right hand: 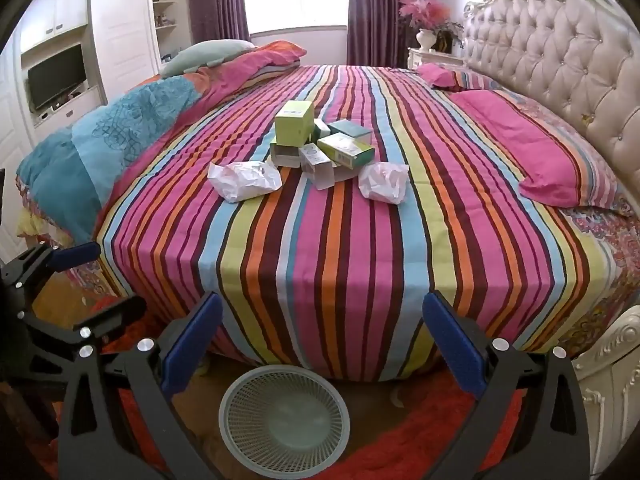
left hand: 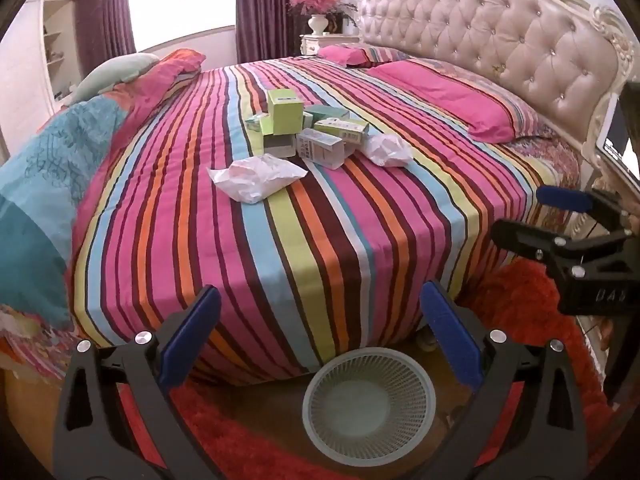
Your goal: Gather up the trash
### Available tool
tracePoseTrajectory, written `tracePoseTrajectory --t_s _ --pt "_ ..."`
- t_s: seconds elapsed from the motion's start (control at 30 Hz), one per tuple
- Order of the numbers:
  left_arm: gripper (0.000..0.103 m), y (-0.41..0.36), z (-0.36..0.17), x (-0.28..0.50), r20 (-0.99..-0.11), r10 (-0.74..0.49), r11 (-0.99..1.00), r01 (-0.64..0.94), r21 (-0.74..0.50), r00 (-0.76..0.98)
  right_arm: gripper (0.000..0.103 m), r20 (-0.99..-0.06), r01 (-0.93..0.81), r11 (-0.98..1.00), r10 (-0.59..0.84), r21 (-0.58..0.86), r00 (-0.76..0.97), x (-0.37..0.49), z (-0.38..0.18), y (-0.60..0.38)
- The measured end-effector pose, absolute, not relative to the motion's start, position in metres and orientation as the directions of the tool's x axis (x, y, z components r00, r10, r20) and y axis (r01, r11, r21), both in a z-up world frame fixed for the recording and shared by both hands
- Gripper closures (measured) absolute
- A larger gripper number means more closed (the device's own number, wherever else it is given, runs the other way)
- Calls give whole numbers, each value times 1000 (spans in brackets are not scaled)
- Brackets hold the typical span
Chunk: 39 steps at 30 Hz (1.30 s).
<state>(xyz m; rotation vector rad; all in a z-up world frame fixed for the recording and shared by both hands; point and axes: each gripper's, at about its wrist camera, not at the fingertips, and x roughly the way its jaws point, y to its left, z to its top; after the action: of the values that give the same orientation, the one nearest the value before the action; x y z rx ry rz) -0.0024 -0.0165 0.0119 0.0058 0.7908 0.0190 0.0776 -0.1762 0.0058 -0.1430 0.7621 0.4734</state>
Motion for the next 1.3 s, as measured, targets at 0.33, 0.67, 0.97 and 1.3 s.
tracePoseTrajectory --t_s 0.33,0.67,0.97,1.3 --pt "6 -20 9 -1 -718 -6 1000 -2 -10 696 7 -702 -462 886 349 31 621 78 6 -175" --pt "6 -23 2 -1 -729 -10 1000 7 -8 685 7 -720 -469 883 332 10 609 76 2 -171" --pt "6 -23 2 -1 -731 -10 1000 8 -7 683 7 -745 -477 879 324 9 584 79 -3 -171" --pt "6 -24 -4 -2 -736 -17 1000 16 -8 676 7 -755 -480 877 309 -9 579 77 -5 -168"
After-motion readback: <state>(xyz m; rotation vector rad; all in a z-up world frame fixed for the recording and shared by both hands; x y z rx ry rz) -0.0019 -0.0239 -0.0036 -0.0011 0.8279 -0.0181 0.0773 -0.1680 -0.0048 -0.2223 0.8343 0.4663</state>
